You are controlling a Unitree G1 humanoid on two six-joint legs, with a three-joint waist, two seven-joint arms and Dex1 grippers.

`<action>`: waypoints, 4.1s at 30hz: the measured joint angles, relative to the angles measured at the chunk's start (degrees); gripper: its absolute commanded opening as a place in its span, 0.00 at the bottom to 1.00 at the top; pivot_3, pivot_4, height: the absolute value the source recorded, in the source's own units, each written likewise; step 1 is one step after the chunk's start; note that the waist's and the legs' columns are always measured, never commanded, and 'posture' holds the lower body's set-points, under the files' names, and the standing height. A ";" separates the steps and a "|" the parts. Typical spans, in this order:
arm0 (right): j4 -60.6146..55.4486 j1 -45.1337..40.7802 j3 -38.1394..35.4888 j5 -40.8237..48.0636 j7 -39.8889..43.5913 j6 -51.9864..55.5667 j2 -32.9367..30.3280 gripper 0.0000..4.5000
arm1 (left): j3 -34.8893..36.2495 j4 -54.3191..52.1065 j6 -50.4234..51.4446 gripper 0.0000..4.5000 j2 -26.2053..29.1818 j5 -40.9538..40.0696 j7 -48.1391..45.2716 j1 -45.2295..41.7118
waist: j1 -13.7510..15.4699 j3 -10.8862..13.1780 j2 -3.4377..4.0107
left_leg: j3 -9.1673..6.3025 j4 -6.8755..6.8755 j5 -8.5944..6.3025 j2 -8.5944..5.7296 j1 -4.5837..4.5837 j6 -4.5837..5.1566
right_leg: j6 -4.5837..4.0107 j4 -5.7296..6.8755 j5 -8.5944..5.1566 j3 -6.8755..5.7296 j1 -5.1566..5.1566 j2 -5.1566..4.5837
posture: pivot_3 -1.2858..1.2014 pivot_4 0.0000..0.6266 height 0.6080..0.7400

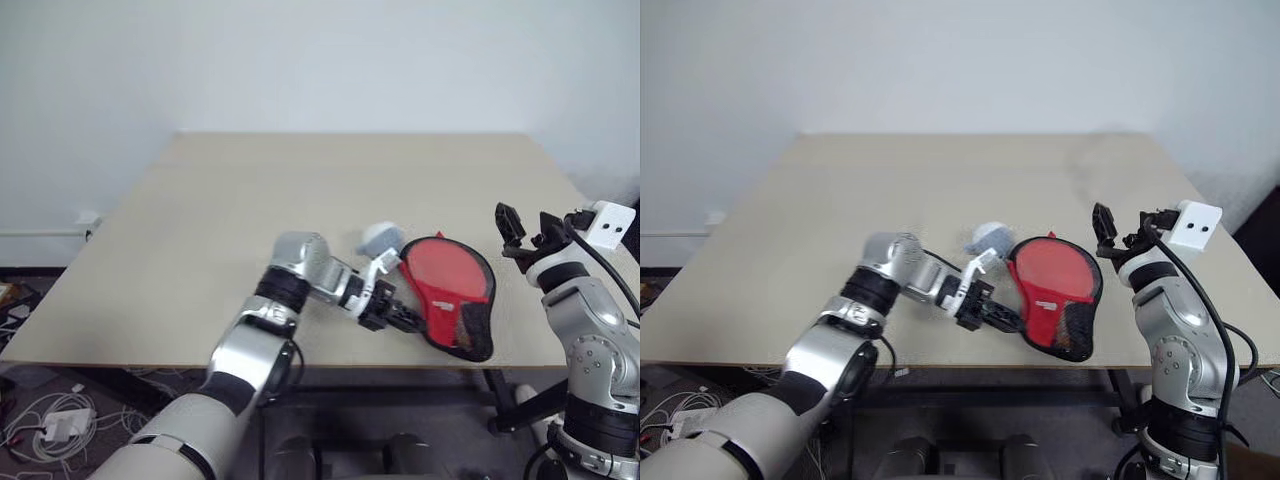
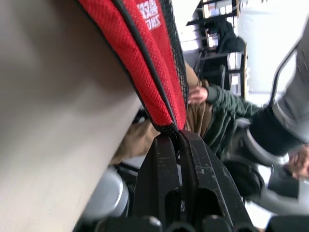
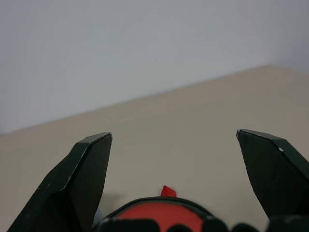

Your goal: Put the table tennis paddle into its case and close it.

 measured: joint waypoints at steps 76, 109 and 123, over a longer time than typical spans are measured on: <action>2.01 0.09 1.70 -4.23 1.14 1.85 -0.58 1.00 | 1.63 -8.88 0.37 1.00 19.62 -45.20 28.12 14.76 | 0.33 0.01 -0.09 | 0.01 0.03 0.05 0.00 -0.02 -0.09 | -0.04 -0.01 -0.01 -0.03 -0.02 -0.03 | 0.52 0.00 1.00; 5.20 -4.44 2.94 -4.52 5.03 2.51 -1.79 1.00 | -20.80 -9.06 -68.50 1.00 -0.27 25.20 0.98 15.10 | 0.41 -0.02 -0.05 | 0.04 0.07 0.10 -0.02 0.02 -0.12 | -0.04 -0.09 0.00 0.03 0.13 -0.02 | 0.52 0.00 1.00; 23.17 -25.12 12.80 1.42 24.11 18.37 -9.14 1.00 | -17.20 -13.17 -65.25 1.00 0.18 30.59 0.32 18.24 | 0.30 -0.10 -0.03 | 0.03 0.07 0.06 -0.02 0.13 -0.04 | -0.03 -0.09 0.01 0.01 0.22 -0.02 | 0.52 0.00 1.00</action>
